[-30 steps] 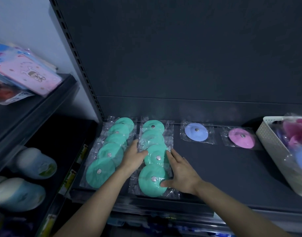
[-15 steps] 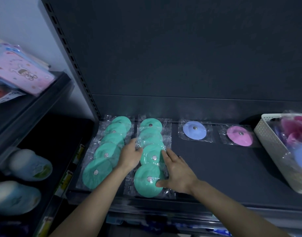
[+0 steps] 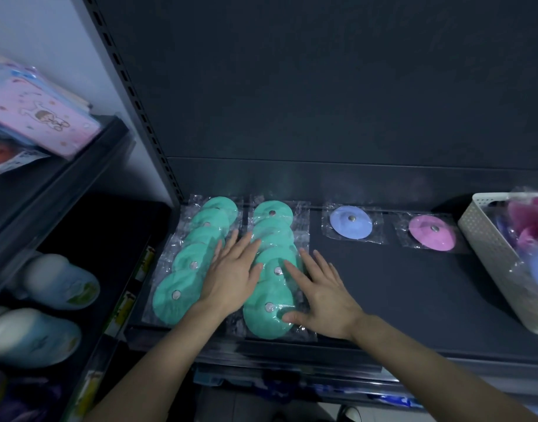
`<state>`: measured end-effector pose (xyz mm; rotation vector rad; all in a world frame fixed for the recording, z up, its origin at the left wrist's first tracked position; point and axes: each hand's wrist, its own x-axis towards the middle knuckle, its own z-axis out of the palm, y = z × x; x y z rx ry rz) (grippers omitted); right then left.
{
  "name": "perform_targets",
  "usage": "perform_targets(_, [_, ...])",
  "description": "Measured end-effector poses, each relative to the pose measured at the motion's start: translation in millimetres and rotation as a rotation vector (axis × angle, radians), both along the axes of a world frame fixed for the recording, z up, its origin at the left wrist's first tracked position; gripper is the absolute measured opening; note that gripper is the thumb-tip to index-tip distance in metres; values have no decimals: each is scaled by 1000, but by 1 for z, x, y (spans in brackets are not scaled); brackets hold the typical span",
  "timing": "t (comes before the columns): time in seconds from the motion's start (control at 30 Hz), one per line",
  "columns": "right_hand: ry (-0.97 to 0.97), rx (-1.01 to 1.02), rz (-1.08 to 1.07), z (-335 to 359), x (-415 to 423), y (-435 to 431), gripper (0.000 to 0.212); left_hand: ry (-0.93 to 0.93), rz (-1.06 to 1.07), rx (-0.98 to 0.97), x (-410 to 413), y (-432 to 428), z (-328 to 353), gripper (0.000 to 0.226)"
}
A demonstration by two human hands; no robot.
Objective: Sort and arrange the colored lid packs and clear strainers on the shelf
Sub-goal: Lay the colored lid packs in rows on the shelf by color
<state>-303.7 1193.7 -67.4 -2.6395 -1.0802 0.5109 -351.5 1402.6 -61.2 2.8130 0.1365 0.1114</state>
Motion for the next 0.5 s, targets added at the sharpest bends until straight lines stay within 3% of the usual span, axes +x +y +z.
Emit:
perform_targets(0.23, [45,-44,-17,-7,2,17,90,210,147,171,-22,32,-14,90])
perform_targets(0.5, [53,-37,-34,-6,3,26,90,214,241,86,-22,24,-22,83])
